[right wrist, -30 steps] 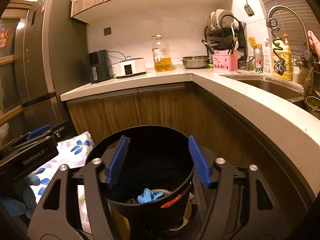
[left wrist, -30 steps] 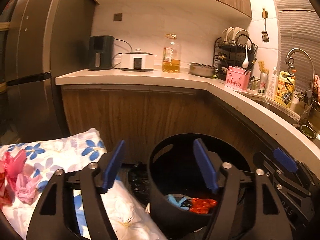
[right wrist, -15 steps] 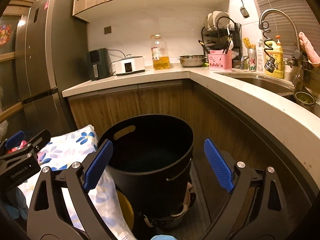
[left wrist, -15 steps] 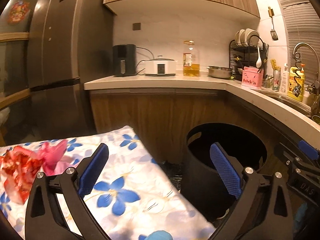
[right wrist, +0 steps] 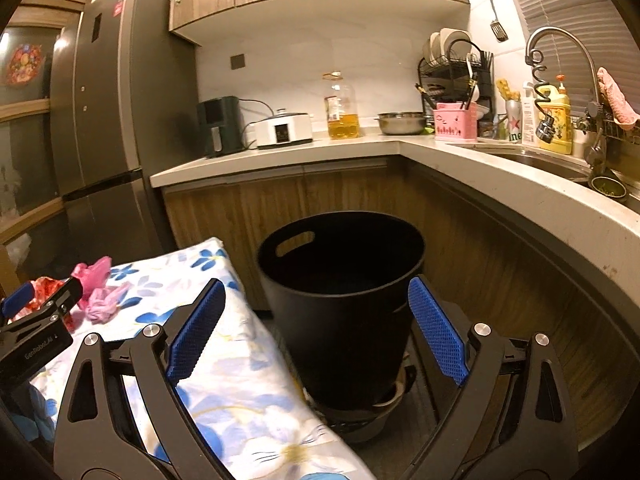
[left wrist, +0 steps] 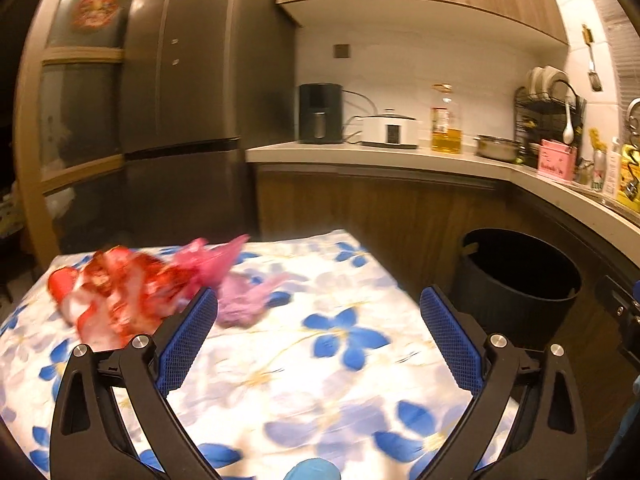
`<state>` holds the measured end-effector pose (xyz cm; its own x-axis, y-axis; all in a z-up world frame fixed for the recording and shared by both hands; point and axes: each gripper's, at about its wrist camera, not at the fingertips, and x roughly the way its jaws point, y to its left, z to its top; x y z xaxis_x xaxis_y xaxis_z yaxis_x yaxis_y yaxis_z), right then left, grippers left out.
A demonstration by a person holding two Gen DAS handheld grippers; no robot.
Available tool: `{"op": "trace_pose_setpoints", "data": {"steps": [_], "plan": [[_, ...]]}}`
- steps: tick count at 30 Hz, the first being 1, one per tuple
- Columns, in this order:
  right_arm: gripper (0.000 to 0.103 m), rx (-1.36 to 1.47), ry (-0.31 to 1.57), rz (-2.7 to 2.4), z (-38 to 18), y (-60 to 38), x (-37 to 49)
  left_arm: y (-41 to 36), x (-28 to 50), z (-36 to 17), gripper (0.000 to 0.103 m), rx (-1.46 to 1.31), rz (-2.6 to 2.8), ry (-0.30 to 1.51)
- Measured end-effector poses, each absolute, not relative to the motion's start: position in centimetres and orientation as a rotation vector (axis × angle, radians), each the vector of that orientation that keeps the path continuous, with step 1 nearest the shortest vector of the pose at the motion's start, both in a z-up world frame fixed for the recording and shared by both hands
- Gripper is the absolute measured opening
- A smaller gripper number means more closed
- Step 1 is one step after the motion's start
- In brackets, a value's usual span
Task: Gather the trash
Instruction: 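Move both open tools back over the remaining red bags on the table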
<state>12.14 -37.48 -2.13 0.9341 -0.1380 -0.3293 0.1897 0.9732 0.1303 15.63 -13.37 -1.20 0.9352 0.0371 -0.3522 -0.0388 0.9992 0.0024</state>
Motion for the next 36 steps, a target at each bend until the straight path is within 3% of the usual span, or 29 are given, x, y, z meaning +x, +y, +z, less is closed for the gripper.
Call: {"op": "trace_pose_setpoints", "data": {"steps": [23, 36], "plan": [[0.091, 0.094, 0.361, 0.115, -3.2, -22.4, 12.8, 0.9, 10.6, -2.4, 0.097, -0.070, 0.336, 0.363], [0.091, 0.074, 0.373, 0.245, -3.9, -15.5, 16.0, 7.8, 15.1, -3.6, 0.097, -0.149, 0.423, 0.395]]}}
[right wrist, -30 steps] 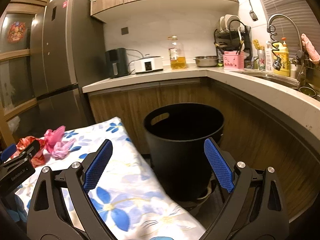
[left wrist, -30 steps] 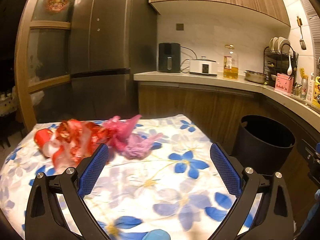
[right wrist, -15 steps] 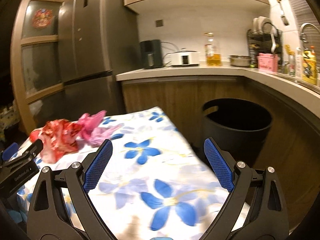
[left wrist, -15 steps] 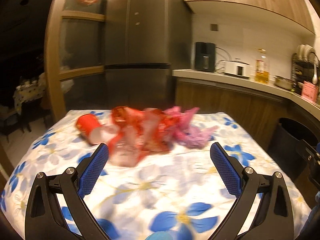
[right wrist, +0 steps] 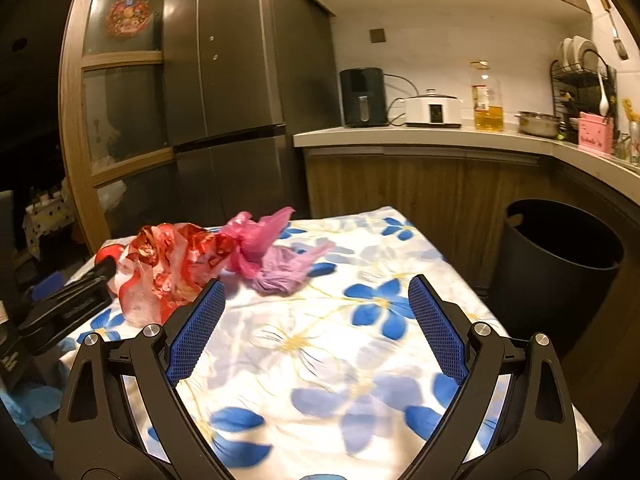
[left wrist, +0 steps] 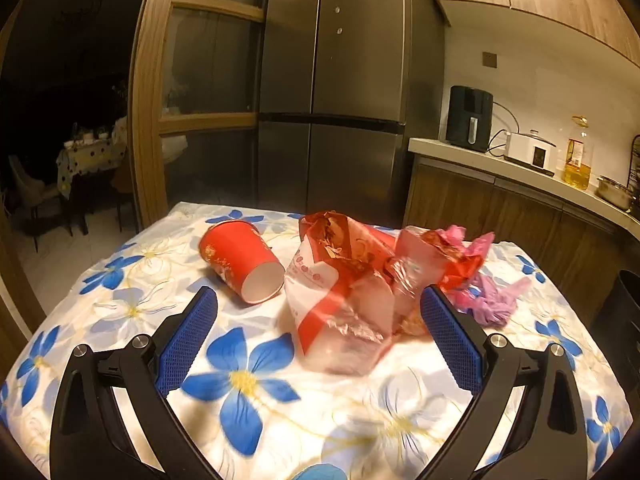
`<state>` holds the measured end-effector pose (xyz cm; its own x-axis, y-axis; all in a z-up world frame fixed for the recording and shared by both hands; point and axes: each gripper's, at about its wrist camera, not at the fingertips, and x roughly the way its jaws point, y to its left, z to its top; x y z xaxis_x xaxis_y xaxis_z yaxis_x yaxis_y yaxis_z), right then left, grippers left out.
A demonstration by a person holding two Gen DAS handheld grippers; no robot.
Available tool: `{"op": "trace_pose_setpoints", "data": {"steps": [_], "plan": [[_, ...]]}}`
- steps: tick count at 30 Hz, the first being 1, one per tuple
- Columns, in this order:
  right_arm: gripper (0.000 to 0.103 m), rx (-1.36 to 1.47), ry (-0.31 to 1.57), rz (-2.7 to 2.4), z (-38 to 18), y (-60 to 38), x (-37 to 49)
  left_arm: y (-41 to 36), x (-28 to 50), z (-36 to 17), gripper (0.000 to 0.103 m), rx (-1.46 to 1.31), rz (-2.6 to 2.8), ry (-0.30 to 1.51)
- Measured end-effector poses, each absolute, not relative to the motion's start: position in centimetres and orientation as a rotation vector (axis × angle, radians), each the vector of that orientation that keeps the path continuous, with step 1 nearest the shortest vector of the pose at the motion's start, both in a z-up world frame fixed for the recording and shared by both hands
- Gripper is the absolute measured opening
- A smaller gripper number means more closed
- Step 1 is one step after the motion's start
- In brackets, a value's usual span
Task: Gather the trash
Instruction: 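Move both open tools back over the remaining red bags on the table, then grasp a clear pink bag with the right tool while the left tool grasps a red printed bag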
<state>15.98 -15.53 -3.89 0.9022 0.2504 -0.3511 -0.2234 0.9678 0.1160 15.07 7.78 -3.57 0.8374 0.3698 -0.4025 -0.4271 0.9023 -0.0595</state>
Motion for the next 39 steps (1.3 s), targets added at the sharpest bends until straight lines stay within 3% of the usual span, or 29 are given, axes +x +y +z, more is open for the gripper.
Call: {"op": "trace_pose_setpoints", "data": {"steps": [6, 9, 11, 15, 20, 25, 39], "plan": [[0.091, 0.079, 0.384, 0.278, -3.9, -13.6, 18.3, 8.6, 19.0, -4.3, 0.097, -0.138, 0.430, 0.459], [0.091, 0.079, 0.388, 0.297, -3.9, -12.5, 19.5, 9.2, 20.2, -5.0, 0.088, -0.155, 0.423, 0.507], [0.091, 0.075, 0.391, 0.305, -4.0, -11.9, 20.1, 9.7, 20.6, -5.5, 0.072, -0.181, 0.401, 0.541], [0.091, 0.071, 0.408, 0.331, -4.3, -10.4, 21.4, 10.9, 21.0, -6.8, 0.050, -0.254, 0.367, 0.605], [0.091, 0.060, 0.422, 0.378, -4.5, -8.3, 22.5, 11.3, 20.7, -7.7, 0.012, -0.285, 0.341, 0.636], [0.091, 0.059, 0.450, 0.414, -4.8, -6.6, 23.6, 10.6, 19.4, -7.5, 0.004, -0.274, 0.312, 0.605], [0.084, 0.124, 0.544, 0.480, -6.1, -4.7, 25.0, 10.7, 16.9, -7.6, 0.004, -0.316, 0.276, 0.602]]}}
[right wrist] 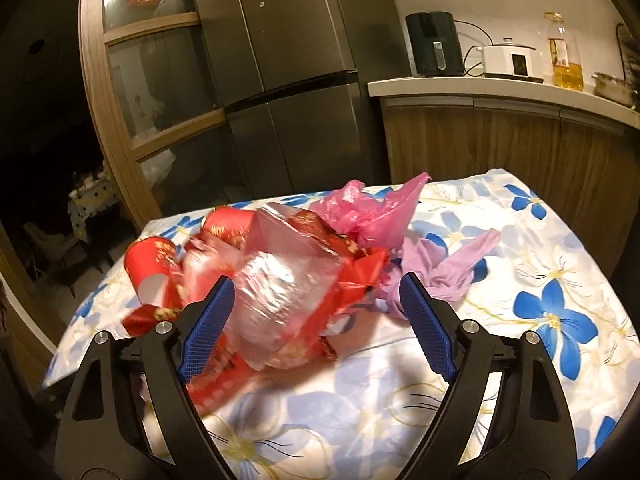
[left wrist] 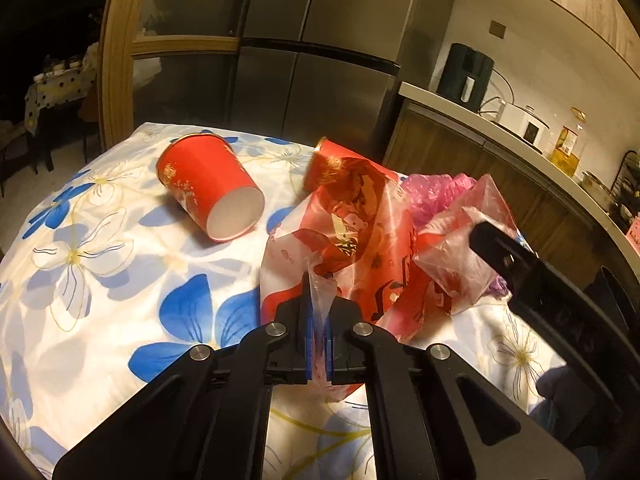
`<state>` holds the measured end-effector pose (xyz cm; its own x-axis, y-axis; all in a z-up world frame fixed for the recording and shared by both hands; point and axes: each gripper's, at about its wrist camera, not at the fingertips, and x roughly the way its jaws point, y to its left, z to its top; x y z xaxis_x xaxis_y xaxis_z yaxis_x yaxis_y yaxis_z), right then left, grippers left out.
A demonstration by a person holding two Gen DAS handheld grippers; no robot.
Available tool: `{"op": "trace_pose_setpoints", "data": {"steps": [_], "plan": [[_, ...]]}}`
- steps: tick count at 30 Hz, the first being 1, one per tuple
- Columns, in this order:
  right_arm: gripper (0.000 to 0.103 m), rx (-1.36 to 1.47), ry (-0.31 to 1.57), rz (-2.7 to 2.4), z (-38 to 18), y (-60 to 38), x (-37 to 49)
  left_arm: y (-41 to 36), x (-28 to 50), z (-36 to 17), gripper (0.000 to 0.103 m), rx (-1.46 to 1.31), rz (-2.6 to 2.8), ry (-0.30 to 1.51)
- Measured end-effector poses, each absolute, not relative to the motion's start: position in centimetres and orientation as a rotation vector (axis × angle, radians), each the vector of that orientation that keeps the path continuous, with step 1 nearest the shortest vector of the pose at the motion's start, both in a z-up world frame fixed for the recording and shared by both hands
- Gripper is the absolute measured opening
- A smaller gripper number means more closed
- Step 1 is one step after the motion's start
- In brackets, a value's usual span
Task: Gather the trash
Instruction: 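Grasp a clear pink bag with the right tool while the left tool grasps a red printed bag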
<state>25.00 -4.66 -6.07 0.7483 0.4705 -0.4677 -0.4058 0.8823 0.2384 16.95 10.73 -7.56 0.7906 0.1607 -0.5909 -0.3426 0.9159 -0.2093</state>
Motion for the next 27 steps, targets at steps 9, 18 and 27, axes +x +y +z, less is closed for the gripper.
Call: {"op": "trace_pose_setpoints", "data": {"steps": [9, 18, 27], "plan": [[0.084, 0.121, 0.580, 0.446, -6.6, -3.9, 25.3, 10.1, 16.9, -7.8, 0.003, -0.306, 0.241, 0.611], [0.046, 0.122, 0.595, 0.455, -6.9, -5.0, 25.1, 9.9, 16.8, -7.9, 0.003, -0.302, 0.238, 0.613], [0.026, 0.117, 0.567, 0.475, -6.3, -6.8, 22.3, 9.5, 15.3, -7.6, 0.003, -0.304, 0.259, 0.606]]}}
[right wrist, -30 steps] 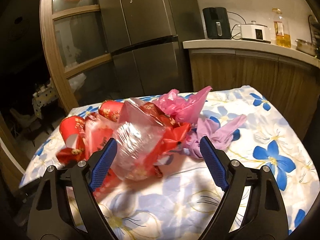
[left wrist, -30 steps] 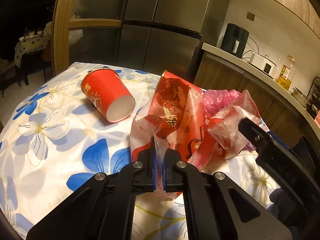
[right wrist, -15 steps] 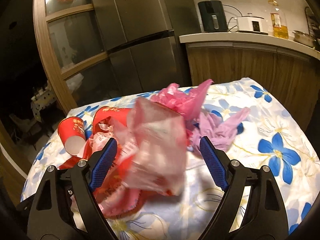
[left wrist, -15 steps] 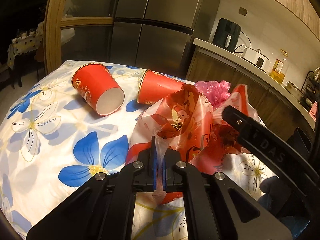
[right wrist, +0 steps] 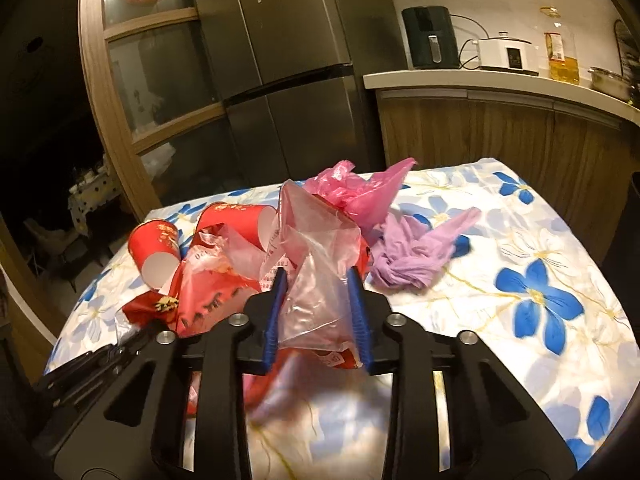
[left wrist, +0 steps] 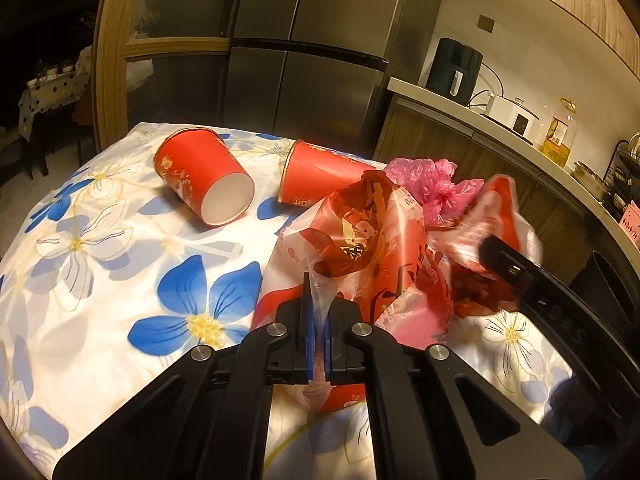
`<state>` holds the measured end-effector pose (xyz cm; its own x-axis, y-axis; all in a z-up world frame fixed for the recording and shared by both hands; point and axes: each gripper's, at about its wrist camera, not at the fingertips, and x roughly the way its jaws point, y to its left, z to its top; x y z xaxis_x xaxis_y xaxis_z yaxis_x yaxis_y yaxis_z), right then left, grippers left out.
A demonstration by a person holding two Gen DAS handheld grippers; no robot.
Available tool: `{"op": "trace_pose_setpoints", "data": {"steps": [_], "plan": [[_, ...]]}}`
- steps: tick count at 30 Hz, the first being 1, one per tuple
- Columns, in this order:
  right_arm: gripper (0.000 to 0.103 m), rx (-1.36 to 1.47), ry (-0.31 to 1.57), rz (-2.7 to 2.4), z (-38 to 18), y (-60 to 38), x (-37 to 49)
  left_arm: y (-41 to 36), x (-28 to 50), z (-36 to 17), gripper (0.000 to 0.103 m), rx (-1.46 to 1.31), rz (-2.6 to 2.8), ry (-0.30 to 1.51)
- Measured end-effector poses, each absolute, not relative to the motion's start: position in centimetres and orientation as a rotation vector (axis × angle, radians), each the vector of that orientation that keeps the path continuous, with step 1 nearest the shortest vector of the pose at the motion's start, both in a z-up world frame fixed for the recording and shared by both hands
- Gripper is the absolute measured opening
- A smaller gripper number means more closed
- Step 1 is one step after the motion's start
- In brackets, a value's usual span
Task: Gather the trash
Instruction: 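Grasp a clear pink bag with the right tool while the left tool grasps a red printed bag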
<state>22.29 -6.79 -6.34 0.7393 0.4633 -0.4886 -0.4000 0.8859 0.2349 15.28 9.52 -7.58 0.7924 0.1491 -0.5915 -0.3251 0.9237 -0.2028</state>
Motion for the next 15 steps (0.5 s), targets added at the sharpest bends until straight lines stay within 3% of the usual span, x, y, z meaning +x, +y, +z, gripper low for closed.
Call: {"op": "trace_pose_setpoints", "data": {"steps": [15], "plan": [[0.023, 0.153, 0.484, 0.449, -3.9, -13.6, 15.7, 6.7, 11.2, -4.3, 0.002, -0.291, 0.261, 0.520]]}}
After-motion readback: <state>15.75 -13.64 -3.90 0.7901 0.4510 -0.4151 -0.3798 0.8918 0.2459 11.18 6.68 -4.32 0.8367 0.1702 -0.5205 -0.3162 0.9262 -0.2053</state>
